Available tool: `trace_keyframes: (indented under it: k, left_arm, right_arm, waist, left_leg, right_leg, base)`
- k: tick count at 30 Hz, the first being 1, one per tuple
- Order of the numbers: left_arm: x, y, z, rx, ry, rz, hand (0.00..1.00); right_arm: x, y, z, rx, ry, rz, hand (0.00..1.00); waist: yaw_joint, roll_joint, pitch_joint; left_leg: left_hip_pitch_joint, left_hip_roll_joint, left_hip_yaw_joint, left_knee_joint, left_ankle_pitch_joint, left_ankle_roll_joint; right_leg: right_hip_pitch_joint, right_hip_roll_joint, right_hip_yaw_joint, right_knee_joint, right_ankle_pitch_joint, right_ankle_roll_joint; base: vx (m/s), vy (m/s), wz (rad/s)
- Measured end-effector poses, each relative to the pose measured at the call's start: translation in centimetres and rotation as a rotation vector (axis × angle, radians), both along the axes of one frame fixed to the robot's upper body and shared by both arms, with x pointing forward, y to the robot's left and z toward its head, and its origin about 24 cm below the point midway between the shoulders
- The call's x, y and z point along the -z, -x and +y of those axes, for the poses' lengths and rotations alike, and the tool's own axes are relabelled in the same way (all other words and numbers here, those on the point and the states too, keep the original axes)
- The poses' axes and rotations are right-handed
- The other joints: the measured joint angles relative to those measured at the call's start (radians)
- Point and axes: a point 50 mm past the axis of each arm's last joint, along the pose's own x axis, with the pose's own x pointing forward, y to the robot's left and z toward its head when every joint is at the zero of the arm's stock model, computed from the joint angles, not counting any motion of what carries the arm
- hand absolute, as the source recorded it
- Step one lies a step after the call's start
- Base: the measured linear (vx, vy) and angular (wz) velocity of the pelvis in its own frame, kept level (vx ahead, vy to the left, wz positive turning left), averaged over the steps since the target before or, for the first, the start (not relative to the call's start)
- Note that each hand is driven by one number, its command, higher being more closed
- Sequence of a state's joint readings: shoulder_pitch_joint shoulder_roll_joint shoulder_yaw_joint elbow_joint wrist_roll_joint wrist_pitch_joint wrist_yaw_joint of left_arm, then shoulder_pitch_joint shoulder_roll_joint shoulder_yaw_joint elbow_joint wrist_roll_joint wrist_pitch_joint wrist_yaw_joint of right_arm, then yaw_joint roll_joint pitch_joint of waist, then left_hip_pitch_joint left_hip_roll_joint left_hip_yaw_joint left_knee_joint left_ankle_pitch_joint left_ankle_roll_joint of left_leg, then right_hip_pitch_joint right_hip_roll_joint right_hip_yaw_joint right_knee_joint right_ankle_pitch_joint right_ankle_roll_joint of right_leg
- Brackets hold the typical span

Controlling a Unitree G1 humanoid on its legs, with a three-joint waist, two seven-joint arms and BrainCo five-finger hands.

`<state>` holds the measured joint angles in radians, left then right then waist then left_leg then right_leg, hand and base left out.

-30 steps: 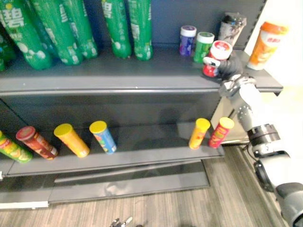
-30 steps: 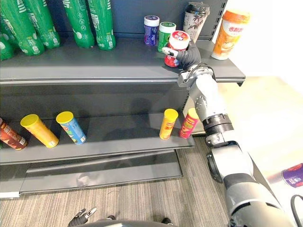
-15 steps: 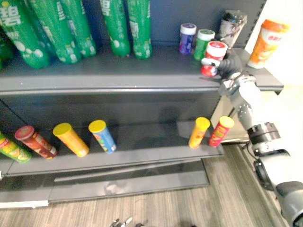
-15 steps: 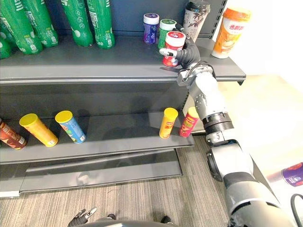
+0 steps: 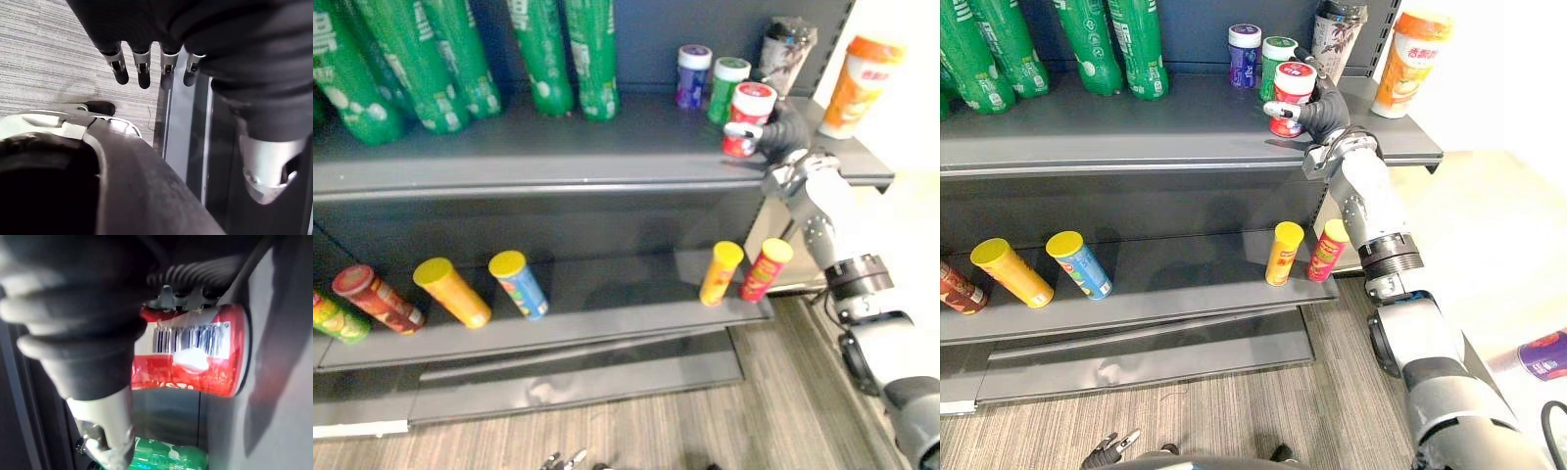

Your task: Put the gum and the chips on the shelf.

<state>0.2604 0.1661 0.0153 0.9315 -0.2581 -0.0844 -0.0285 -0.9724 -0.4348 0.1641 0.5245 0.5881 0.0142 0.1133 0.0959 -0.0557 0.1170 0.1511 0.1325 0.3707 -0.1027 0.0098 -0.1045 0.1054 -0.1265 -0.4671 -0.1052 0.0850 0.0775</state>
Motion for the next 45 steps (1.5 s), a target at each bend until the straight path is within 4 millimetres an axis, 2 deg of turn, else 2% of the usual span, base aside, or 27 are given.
trace_keyframes:
  k: [3, 11, 18, 21, 26, 30, 33, 35, 39, 45]
  left_arm:
    - [0.0, 0.0, 0.0, 0.012, -0.003, 0.002, 0.00]
    - [0.0, 0.0, 0.0, 0.015, -0.004, 0.002, 0.00]
    - [0.0, 0.1, 0.0, 0.018, -0.004, 0.005, 0.00]
    - [0.0, 0.1, 0.0, 0.038, -0.007, 0.007, 0.00]
    - [0.0, 0.1, 0.0, 0.052, -0.004, 0.009, 0.00]
    - [0.1, 0.5, 0.1, 0.054, -0.006, 0.020, 0.00]
    - [0.1, 0.6, 0.1, 0.054, -0.006, 0.023, 0.00]
    - [0.2, 0.8, 0.1, 0.053, -0.007, 0.030, 0.00]
    - [0.1, 1.0, 0.2, 0.049, -0.012, 0.025, 0.00]
    - [0.3, 1.6, 0.4, 0.024, -0.016, 0.039, 0.00]
  right_arm:
    - [0.1, 0.1, -0.3, 0.007, 0.011, 0.001, 0.00]
    - [0.0, 0.4, -2.8, 0.104, 0.206, -0.048, 0.00]
    - [0.2, 1.0, -5.6, 0.158, 0.275, -0.048, 0.00]
    - [0.2, 1.3, -5.8, 0.139, 0.291, -0.062, 0.00]
    - [0.2, 2.6, -5.4, 0.086, 0.335, -0.113, 0.00]
    - [0.2, 3.6, -4.9, 0.037, 0.365, -0.146, 0.00]
    - [0.5, 4.6, -5.4, 0.027, 0.383, -0.158, 0.00]
    - [0.3, 5.2, -5.5, 0.025, 0.378, -0.182, 0.00]
    - [-0.2, 7.3, -5.9, 0.029, 0.369, -0.246, 0.00]
    - [1.5, 10.5, -7.0, 0.046, 0.356, -0.243, 0.00]
  waist:
    - [-0.002, 0.000, 0.000]
    - [-0.004, 0.000, 0.000]
    - [-0.012, 0.000, 0.000]
    - [-0.016, 0.000, 0.000]
    - [-0.016, 0.000, -0.001]
    - [-0.041, -0.001, -0.001]
    - [-0.046, -0.001, -0.002]
    - [-0.062, -0.001, -0.002]
    - [-0.068, -0.005, -0.014]
    - [-0.091, -0.009, -0.045]
  left_leg:
    - [0.008, -0.001, 0.006, 0.000, -0.004, 0.000]
    - [0.007, 0.000, 0.028, 0.000, -0.007, -0.003]
    - [0.008, 0.000, 0.030, 0.000, -0.010, -0.006]
    - [0.008, 0.000, 0.033, 0.001, -0.011, -0.007]
    - [0.005, 0.003, 0.058, 0.002, -0.012, -0.008]
    - [0.001, 0.007, 0.076, 0.006, -0.011, -0.007]
    - [0.006, 0.011, 0.086, 0.006, -0.011, -0.008]
    - [0.007, 0.016, 0.088, 0.006, -0.011, -0.008]
    - [0.006, 0.021, 0.116, 0.005, -0.012, -0.009]
    - [0.008, 0.022, 0.140, 0.003, -0.015, -0.013]
  right_leg:
    - [0.000, 0.000, 0.011, 0.000, 0.000, 0.000]
    - [-0.014, 0.002, 0.031, 0.000, 0.002, 0.002]
    - [-0.017, 0.003, 0.037, 0.000, 0.002, 0.002]
    - [-0.018, 0.003, 0.040, 0.000, 0.002, 0.002]
    - [-0.036, 0.007, 0.065, 0.000, 0.008, 0.003]
    - [-0.051, 0.014, 0.084, 0.000, 0.013, -0.001]
    - [-0.051, 0.018, 0.093, 0.000, 0.014, -0.002]
    - [-0.052, 0.020, 0.096, 0.000, 0.015, -0.003]
    - [-0.069, 0.026, 0.124, 0.000, 0.020, -0.009]
    - [-0.083, 0.030, 0.148, 0.000, 0.022, -0.009]
  base:
    - [0.01, 0.014, -0.11]
    - [0.01, 0.006, -0.06]
    - [0.01, 0.002, -0.03]
    - [0.00, 0.000, 0.00]
    - [0.00, -0.001, -0.13]
    - [0.00, -0.010, -0.14]
    - [0.00, -0.014, -0.11]
    - [-0.01, -0.016, -0.05]
    - [-0.02, -0.014, -0.20]
    - [-0.01, -0.007, -0.12]
